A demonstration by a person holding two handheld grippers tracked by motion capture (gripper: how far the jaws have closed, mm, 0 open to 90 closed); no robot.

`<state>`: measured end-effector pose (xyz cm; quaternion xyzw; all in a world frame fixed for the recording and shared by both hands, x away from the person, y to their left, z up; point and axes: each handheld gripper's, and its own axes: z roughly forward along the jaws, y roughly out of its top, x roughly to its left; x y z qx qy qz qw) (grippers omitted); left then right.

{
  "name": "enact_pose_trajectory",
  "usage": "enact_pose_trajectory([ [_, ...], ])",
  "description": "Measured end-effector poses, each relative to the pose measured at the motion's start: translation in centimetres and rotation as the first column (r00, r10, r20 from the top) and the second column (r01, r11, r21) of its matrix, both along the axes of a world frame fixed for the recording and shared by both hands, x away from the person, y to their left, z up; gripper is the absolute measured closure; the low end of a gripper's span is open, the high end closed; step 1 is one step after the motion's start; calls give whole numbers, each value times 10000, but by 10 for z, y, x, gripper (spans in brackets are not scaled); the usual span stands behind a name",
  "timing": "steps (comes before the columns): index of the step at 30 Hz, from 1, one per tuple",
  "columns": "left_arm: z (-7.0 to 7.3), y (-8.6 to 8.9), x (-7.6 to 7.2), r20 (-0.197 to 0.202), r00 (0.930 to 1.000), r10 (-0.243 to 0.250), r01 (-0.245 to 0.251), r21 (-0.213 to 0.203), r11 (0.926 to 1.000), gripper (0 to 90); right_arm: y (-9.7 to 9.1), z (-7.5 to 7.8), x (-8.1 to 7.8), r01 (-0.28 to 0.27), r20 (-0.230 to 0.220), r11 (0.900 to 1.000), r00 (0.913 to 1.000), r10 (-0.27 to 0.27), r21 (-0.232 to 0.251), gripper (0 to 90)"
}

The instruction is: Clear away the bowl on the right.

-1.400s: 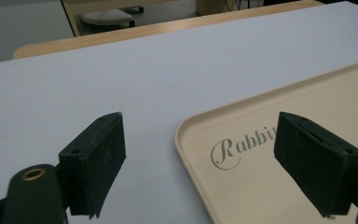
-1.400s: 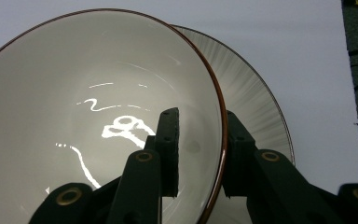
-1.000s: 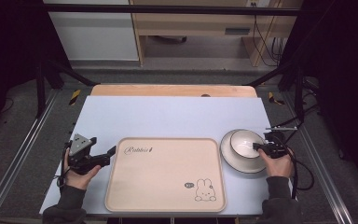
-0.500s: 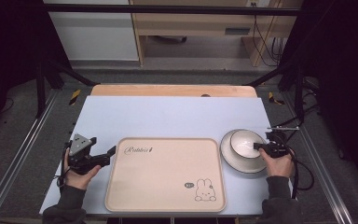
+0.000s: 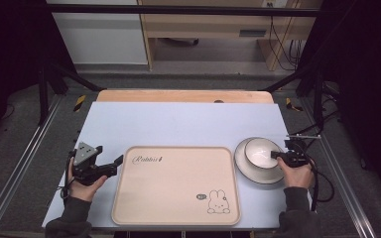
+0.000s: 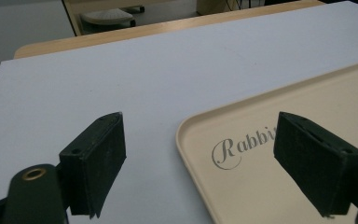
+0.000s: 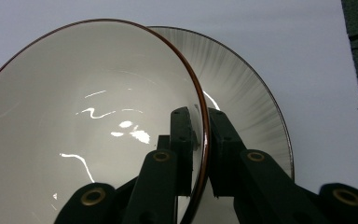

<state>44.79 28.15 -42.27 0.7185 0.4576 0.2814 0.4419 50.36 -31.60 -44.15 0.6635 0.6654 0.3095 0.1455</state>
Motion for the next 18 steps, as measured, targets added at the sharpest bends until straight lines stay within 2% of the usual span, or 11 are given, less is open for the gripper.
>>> enact_pose_trajectory([
  [3,0,0,0,25,10000,14,-14,3,10000,164,1,1,0,10,7,10000,10000,-10,63,826],
  [10,0,-1,0,22,10000,-5,5,4,10000,164,2,1,-1,-73,125,9998,9999,75,-171,827],
  [18,1,0,0,32,10000,0,0,13,10000,165,4,5,-3,-17,205,10000,9998,17,-17,826],
])
